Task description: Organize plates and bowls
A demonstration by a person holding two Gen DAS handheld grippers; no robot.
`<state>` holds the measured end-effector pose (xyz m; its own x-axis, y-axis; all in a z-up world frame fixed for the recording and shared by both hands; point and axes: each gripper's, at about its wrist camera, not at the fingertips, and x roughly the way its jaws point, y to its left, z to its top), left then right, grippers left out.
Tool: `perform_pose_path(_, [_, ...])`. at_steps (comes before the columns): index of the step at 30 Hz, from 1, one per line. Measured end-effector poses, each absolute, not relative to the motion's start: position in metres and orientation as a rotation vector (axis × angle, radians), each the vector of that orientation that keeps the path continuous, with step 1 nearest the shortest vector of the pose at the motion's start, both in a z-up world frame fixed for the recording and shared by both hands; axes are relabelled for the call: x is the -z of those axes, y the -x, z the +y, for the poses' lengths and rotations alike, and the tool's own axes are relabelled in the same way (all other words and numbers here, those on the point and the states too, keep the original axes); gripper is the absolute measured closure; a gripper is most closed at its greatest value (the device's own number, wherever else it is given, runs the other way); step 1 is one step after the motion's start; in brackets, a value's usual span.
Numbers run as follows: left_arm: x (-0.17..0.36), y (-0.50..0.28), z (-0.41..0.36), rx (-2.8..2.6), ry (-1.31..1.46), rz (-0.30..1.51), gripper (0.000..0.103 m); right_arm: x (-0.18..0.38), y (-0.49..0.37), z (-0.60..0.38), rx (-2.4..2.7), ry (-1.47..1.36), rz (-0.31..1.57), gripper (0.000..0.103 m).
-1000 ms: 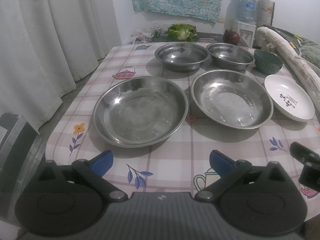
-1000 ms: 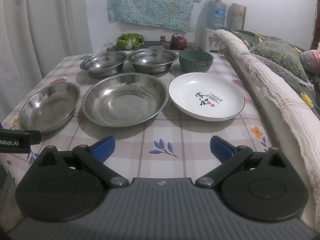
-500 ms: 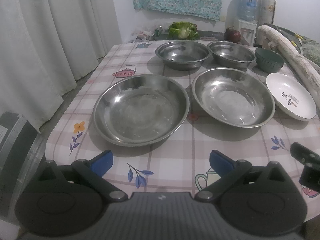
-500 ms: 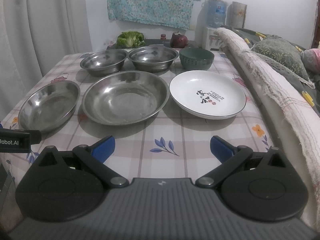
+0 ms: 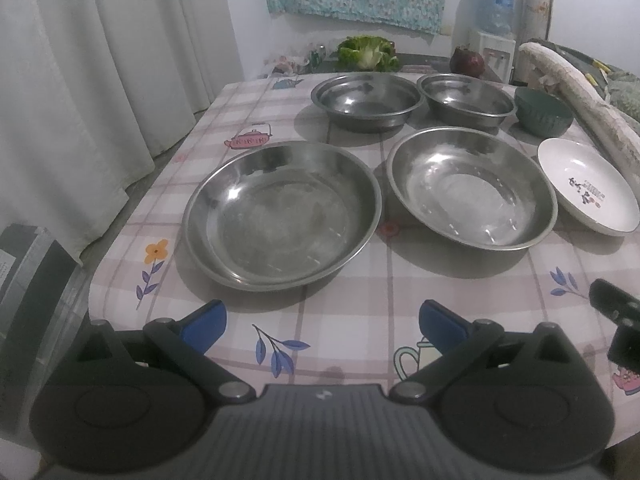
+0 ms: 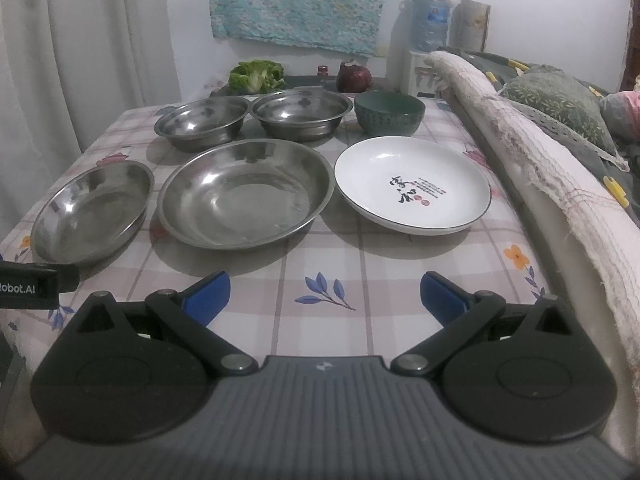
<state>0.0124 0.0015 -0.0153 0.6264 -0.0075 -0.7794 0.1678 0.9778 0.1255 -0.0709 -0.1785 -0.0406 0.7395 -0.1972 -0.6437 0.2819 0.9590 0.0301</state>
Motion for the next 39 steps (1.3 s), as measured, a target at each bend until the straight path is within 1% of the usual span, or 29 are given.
perform_pose_path(7, [0.016,-0.027,0.000,0.112,-0.199,0.880,0.000,0.041,0.061,-0.182,0.275,-0.108,0.679,0.001])
perform_pose_path(15, [-0.002,-0.059,0.000,0.126,-0.243,0.805,0.000,0.028,0.031,-0.184,0.236,-0.063,0.663,0.001])
perform_pose_path(18, [-0.010,-0.075,0.009,0.159,-0.213,0.784,0.000,0.019,0.019,-0.187,0.171,-0.068,0.646,0.001])
perform_pose_path(23, [-0.025,-0.109,0.020,0.196,-0.195,0.759,0.000,0.000,-0.013,-0.204,0.019,-0.203,0.591,0.001])
perform_pose_path(27, [-0.034,-0.137,0.023,0.241,-0.162,0.752,0.000,-0.013,-0.054,-0.209,-0.060,-0.292,0.562,0.001])
perform_pose_path(31, [-0.038,-0.172,0.028,0.267,-0.091,0.742,0.000,-0.016,-0.098,-0.211,-0.126,-0.377,0.547,0.001])
perform_pose_path(34, [-0.038,-0.199,0.027,0.276,-0.091,0.684,0.000,-0.009,-0.138,-0.210,-0.164,-0.430,0.576,0.002])
perform_pose_path(36, [-0.034,-0.221,0.020,0.278,-0.129,0.675,0.003,-0.001,-0.160,-0.208,-0.174,-0.452,0.604,0.005])
perform_pose_path(38, [-0.027,-0.243,0.010,0.267,-0.172,0.682,0.006,0.007,-0.181,-0.205,-0.174,-0.461,0.636,0.017])
perform_pose_path(39, [-0.022,-0.256,0.004,0.262,-0.198,0.687,0.008,0.014,-0.192,-0.203,-0.173,-0.465,0.657,0.021])
